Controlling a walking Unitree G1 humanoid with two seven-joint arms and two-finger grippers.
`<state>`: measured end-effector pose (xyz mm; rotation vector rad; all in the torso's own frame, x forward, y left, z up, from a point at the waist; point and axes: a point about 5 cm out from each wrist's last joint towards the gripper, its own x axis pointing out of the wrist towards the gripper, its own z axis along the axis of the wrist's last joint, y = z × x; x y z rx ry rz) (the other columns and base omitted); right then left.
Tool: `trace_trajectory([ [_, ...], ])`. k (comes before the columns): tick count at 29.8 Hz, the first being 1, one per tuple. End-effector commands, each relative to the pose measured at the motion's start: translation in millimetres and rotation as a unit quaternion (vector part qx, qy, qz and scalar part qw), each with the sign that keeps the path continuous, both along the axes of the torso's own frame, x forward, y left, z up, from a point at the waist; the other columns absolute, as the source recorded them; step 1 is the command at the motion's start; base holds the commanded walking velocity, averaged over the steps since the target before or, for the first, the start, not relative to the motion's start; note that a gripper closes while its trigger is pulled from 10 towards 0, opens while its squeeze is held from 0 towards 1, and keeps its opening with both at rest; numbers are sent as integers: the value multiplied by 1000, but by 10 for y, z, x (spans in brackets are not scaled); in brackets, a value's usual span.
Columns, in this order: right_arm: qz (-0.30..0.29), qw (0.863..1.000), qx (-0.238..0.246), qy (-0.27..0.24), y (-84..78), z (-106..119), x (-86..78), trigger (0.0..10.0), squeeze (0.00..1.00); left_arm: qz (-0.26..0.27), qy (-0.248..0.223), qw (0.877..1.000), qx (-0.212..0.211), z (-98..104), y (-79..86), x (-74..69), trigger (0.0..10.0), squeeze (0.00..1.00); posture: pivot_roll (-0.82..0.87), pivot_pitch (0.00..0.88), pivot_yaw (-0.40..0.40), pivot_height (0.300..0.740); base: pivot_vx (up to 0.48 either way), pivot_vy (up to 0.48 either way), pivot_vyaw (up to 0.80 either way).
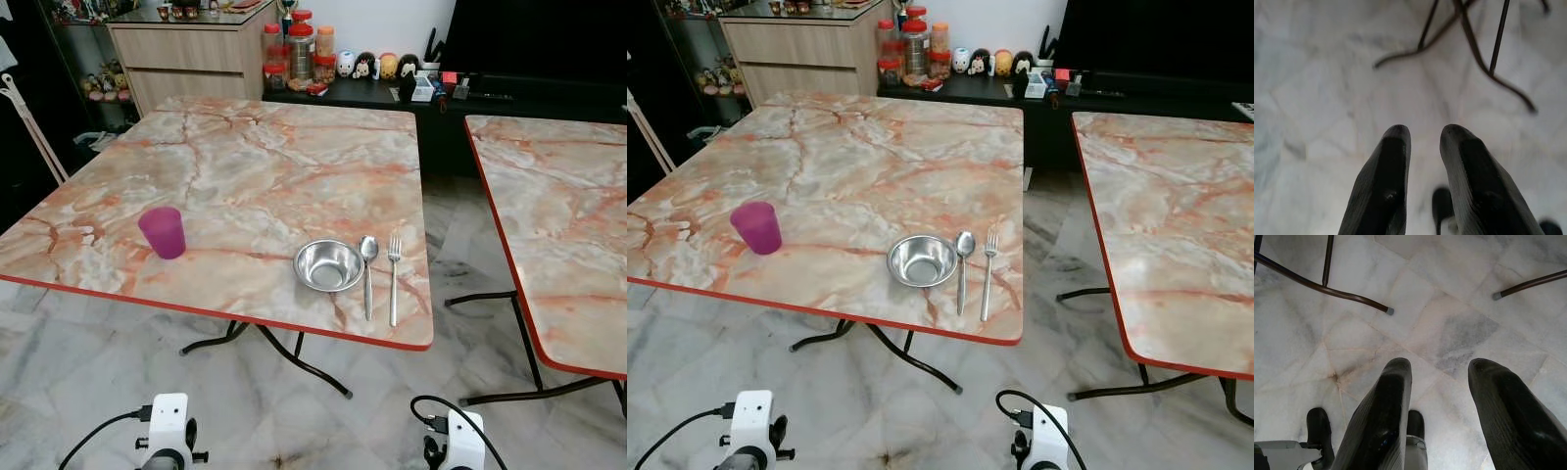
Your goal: Setting the table
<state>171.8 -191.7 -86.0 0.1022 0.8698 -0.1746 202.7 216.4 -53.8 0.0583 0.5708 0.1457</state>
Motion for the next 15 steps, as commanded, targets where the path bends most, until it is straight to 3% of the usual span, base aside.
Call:
trace_trajectory([
  [1, 3, 1000, -3, 0, -12, 0, -6, 10000, 0, 21, -32, 999, 2, 49, 36, -9, 10000, 0, 55, 0, -8, 740, 0, 0, 0],
  [12, 19, 1000, -5, 1, -14, 6, 9, 10000, 0, 56, -118, 991, 17, 257, 165, -24, 10000, 0, 73, 0, -25, 740, 0, 0, 0],
  [14, 20, 1000, -6, 1, -19, 8, 12, 10000, 0, 59, -133, 989, 18, 309, 180, 6, 10000, 0, 76, 0, -29, 740, 0, 0, 0],
  [15, 21, 1000, -7, 1, -25, 13, 21, 10000, 0, 63, -171, 983, 24, 456, 218, 99, 10000, 0, 75, 0, -30, 740, 0, 0, 0],
])
